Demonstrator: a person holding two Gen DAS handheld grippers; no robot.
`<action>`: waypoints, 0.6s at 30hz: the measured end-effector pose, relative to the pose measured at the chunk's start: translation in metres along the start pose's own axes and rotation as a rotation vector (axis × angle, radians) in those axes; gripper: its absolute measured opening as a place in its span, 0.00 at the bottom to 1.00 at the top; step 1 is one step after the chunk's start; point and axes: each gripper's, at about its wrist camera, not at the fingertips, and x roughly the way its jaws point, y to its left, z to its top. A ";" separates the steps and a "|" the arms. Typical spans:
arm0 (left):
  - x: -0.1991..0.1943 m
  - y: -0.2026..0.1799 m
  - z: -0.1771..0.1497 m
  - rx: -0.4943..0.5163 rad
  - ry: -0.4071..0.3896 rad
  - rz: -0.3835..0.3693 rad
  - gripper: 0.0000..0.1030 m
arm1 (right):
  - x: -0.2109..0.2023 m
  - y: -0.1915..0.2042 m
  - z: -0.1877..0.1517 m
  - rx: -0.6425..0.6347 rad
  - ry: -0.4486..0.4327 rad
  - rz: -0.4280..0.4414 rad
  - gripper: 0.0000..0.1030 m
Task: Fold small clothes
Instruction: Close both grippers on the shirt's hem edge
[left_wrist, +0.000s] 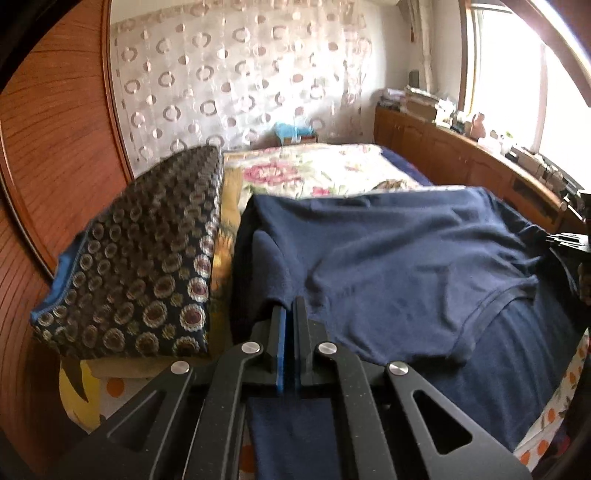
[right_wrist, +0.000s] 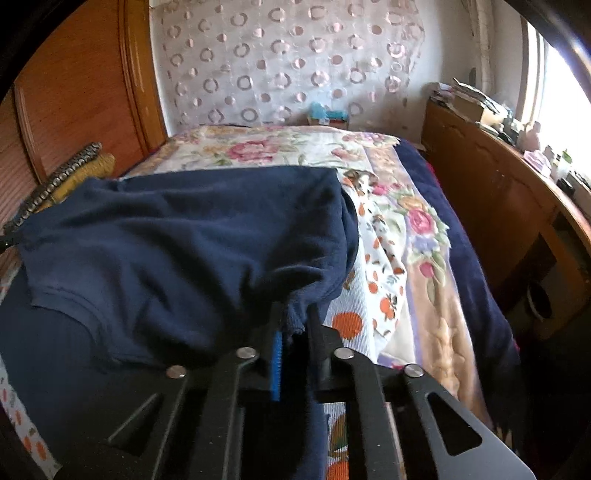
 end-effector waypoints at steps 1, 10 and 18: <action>-0.005 -0.001 0.002 0.005 -0.009 -0.006 0.03 | -0.004 -0.001 0.001 0.002 -0.017 0.008 0.08; -0.025 -0.008 0.009 0.014 -0.061 -0.018 0.03 | -0.014 0.000 -0.003 -0.023 -0.064 -0.011 0.08; -0.038 -0.004 0.006 -0.025 -0.097 -0.041 0.03 | -0.046 0.003 0.001 -0.012 -0.145 0.040 0.07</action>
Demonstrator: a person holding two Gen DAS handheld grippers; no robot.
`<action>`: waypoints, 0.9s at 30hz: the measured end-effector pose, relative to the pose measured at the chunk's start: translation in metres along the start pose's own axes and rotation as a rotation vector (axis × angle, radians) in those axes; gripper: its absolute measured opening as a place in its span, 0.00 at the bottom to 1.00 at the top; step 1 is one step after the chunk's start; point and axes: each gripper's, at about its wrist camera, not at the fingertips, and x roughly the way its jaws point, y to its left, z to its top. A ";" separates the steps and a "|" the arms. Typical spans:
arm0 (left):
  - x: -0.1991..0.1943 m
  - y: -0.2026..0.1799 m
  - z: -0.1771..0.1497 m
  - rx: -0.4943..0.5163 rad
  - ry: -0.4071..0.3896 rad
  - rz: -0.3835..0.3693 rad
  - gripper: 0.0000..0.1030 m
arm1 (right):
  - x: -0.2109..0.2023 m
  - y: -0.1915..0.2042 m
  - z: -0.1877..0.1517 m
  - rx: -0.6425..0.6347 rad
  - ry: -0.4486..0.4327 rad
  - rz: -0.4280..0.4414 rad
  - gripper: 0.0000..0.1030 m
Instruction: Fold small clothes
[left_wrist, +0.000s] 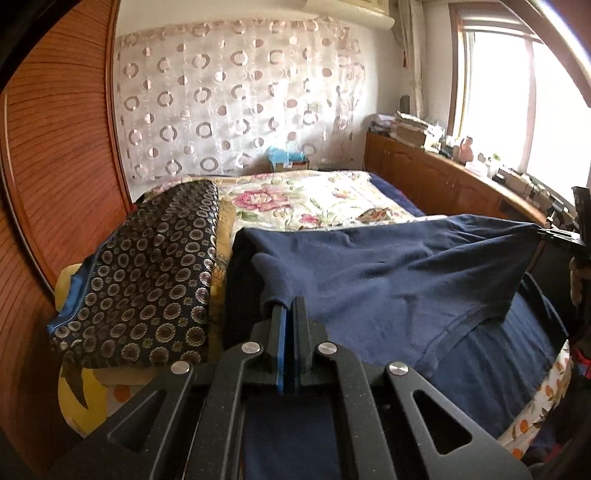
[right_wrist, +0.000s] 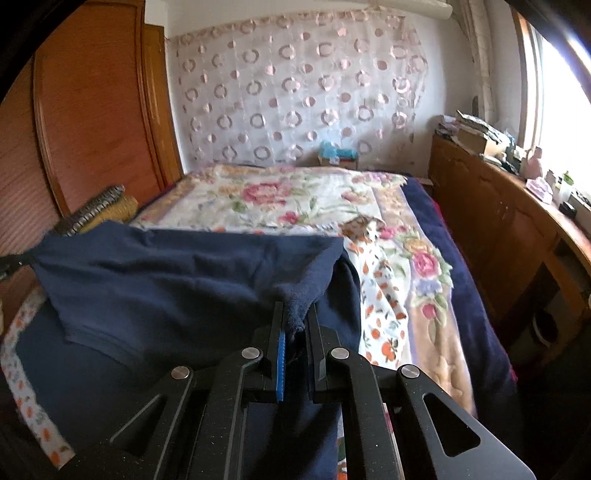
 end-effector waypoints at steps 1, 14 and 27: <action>-0.008 0.001 -0.002 -0.008 -0.014 -0.004 0.03 | -0.007 0.001 -0.002 0.000 -0.010 0.010 0.07; -0.060 0.015 -0.039 -0.103 -0.048 -0.056 0.03 | -0.070 0.003 -0.052 0.003 -0.034 0.056 0.07; -0.065 0.022 -0.067 -0.107 -0.006 0.000 0.03 | -0.089 0.007 -0.077 -0.009 -0.006 0.026 0.07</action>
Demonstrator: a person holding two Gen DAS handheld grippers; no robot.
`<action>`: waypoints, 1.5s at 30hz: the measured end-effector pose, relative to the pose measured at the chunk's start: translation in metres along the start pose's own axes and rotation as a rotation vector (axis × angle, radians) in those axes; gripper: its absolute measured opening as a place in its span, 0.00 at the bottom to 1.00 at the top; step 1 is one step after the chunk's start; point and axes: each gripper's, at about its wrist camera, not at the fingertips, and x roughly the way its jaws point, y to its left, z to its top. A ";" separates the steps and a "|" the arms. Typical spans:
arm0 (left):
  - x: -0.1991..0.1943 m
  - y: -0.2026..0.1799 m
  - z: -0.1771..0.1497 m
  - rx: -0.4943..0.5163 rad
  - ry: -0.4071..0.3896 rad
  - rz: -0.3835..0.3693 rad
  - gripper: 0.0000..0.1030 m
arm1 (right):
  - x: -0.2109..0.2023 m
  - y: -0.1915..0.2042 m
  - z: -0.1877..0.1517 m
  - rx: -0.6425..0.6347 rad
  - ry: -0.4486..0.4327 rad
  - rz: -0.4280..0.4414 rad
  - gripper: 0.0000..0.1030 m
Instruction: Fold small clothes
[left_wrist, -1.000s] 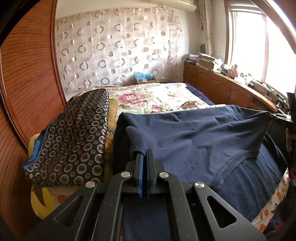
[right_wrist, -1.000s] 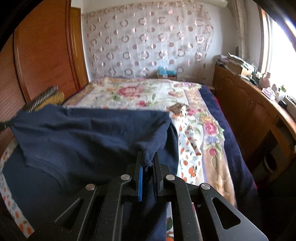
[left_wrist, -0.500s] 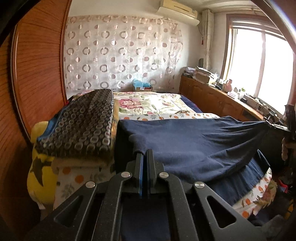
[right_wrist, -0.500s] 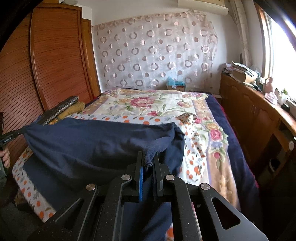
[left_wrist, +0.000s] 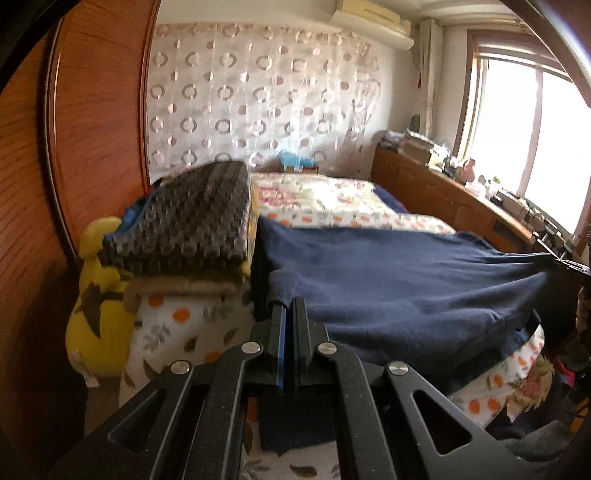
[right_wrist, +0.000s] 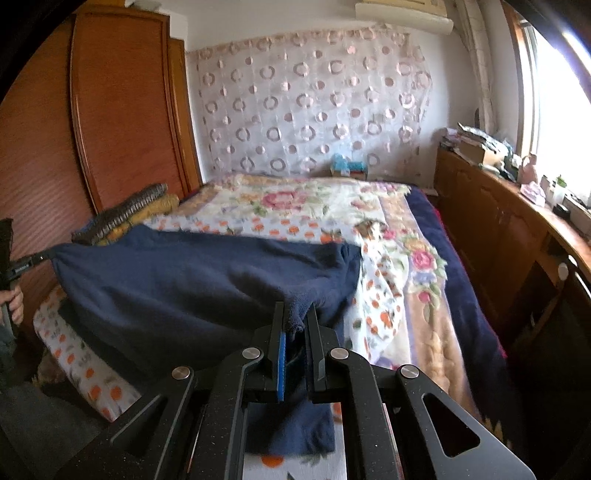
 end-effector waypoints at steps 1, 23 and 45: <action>0.002 0.000 -0.004 -0.001 0.010 0.004 0.03 | 0.006 0.000 -0.006 0.004 0.016 -0.003 0.07; 0.012 -0.005 -0.039 0.008 0.098 0.072 0.70 | 0.041 0.040 -0.008 -0.081 0.040 -0.072 0.57; 0.020 0.014 -0.055 -0.036 0.141 0.124 0.72 | 0.143 0.135 -0.023 -0.170 0.162 0.099 0.57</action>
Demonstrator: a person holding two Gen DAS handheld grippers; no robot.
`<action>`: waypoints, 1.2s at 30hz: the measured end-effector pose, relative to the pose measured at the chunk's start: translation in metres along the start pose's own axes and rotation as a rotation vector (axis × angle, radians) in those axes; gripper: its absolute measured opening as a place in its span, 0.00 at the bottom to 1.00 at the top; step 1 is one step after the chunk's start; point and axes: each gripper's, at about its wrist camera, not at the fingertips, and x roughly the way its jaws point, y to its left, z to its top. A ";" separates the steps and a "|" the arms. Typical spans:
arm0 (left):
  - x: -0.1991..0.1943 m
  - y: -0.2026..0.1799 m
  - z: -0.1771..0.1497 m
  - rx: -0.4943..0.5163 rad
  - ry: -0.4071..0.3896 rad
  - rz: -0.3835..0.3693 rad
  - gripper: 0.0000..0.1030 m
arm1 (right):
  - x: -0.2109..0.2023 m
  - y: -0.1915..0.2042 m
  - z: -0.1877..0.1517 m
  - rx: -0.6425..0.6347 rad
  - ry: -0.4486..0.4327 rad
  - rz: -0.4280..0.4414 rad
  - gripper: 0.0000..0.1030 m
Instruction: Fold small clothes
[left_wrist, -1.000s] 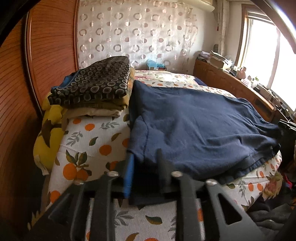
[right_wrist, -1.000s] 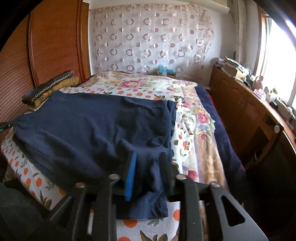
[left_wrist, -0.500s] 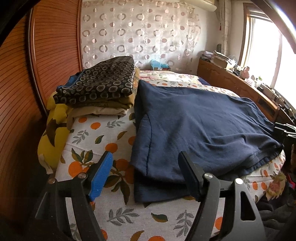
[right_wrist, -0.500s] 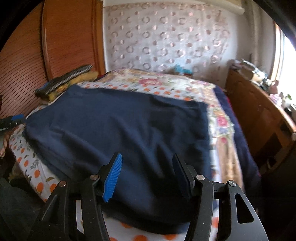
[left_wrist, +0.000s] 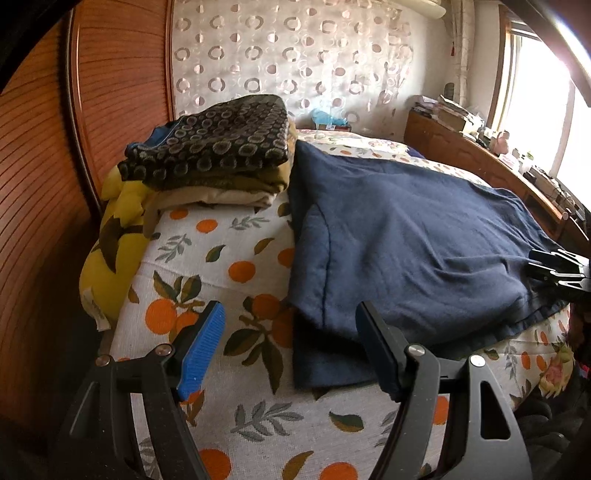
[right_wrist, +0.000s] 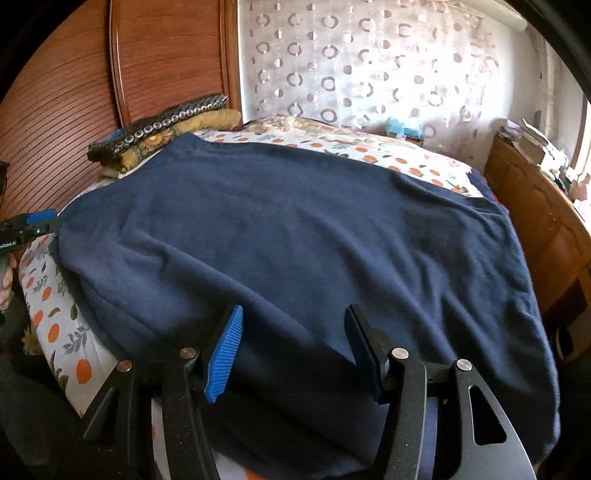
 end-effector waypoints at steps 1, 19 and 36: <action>0.001 0.001 -0.001 -0.001 0.005 0.001 0.72 | 0.001 0.001 0.001 -0.003 0.002 -0.007 0.57; 0.009 -0.008 -0.006 0.001 0.043 -0.034 0.45 | 0.016 0.010 -0.002 0.004 0.011 -0.011 0.75; -0.010 -0.033 0.011 0.040 -0.050 -0.139 0.07 | 0.013 0.010 -0.004 0.005 0.010 -0.010 0.77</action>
